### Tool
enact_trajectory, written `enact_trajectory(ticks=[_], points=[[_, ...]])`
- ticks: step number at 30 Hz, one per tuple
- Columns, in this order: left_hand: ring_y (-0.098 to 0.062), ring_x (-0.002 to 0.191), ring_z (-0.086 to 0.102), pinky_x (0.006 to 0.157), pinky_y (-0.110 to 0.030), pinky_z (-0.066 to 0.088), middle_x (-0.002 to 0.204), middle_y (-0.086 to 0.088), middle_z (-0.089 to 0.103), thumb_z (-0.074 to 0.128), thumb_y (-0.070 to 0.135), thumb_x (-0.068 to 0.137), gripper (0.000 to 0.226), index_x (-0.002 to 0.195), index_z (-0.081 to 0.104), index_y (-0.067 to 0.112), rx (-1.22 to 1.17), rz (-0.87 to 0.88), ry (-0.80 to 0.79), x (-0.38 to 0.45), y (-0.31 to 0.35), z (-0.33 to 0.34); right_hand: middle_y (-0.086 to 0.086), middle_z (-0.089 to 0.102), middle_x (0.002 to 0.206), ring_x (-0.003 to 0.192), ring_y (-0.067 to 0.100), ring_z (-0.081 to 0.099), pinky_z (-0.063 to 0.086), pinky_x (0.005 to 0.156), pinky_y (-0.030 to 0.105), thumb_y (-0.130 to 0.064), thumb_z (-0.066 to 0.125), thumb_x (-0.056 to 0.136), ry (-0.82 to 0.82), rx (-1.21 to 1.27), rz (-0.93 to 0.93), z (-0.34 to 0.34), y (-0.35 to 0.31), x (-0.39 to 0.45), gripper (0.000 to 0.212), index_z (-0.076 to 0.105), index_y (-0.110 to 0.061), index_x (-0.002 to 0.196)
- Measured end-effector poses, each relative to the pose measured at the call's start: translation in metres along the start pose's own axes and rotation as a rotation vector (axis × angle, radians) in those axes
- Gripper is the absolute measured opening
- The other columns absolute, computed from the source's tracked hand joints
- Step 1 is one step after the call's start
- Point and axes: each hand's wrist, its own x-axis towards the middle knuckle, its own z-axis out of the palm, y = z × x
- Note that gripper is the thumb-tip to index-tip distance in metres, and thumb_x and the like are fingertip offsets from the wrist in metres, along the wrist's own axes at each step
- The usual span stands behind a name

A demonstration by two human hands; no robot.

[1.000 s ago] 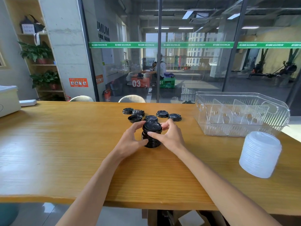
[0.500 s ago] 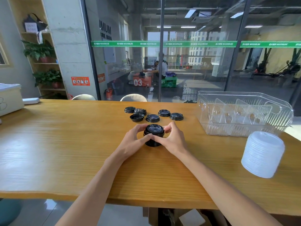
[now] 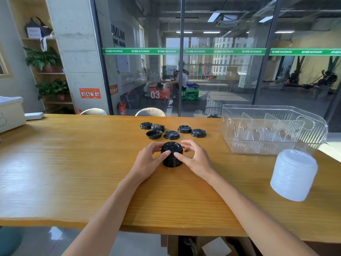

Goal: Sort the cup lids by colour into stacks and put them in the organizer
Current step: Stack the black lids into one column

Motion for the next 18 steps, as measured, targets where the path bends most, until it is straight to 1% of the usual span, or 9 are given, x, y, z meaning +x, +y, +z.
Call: enact_trajectory(ticks=[3,5,8,13,16,18], points=[[-0.001,0.121,0.067,0.108,-0.031,0.054,0.129,0.013,0.074,0.074,0.042,0.100,0.044,0.139,0.069,0.020,0.010,-0.002,0.001,-0.0012,0.0006,0.0004,-0.017,0.070,0.129,0.118,0.004,0.064,0.053,0.102,0.031,-0.047,0.080,0.093,-0.010,-0.032,-0.025,0.0008,-0.0014,0.0025,0.051,0.068,-0.027,0.139],[-0.003,0.122,0.068,0.109,-0.037,0.055,0.130,0.012,0.074,0.073,0.043,0.101,0.044,0.139,0.069,0.020,0.020,-0.008,-0.006,-0.0018,0.0016,-0.0004,-0.015,0.071,0.130,0.118,0.005,0.063,0.052,0.104,0.034,-0.047,0.078,0.094,-0.016,-0.042,-0.021,0.0005,-0.0024,0.0034,0.052,0.068,-0.026,0.140],[-0.005,0.122,0.067,0.109,-0.040,0.056,0.130,0.011,0.074,0.072,0.044,0.101,0.045,0.139,0.068,0.020,0.038,-0.014,-0.014,-0.0023,0.0027,-0.0012,-0.012,0.070,0.133,0.119,0.005,0.062,0.052,0.103,0.033,-0.050,0.077,0.094,-0.020,-0.066,-0.009,0.0004,-0.0015,0.0030,0.053,0.068,-0.027,0.141],[-0.006,0.123,0.067,0.106,-0.044,0.057,0.130,0.011,0.074,0.072,0.049,0.100,0.048,0.138,0.068,0.020,0.080,-0.052,-0.008,-0.0028,0.0042,0.0001,-0.009,0.069,0.139,0.121,0.005,0.062,0.046,0.098,0.025,-0.049,0.077,0.094,-0.039,-0.088,0.001,-0.0017,-0.0012,0.0060,0.057,0.067,-0.022,0.143],[-0.009,0.126,0.067,0.104,-0.047,0.058,0.132,0.009,0.073,0.069,0.053,0.100,0.053,0.140,0.066,0.020,0.105,-0.063,-0.018,-0.0027,0.0059,-0.0006,-0.008,0.068,0.139,0.121,0.006,0.062,0.047,0.098,0.025,-0.048,0.078,0.094,-0.048,-0.100,0.005,-0.0015,-0.0012,0.0082,0.058,0.067,-0.020,0.144],[-0.010,0.126,0.066,0.102,-0.048,0.059,0.132,0.007,0.073,0.068,0.056,0.100,0.055,0.141,0.066,0.020,0.137,-0.062,-0.030,-0.0026,0.0062,-0.0017,-0.007,0.069,0.138,0.119,0.007,0.062,0.046,0.094,0.024,-0.047,0.078,0.094,-0.045,-0.105,0.005,-0.0008,-0.0005,0.0089,0.058,0.067,-0.018,0.144]])
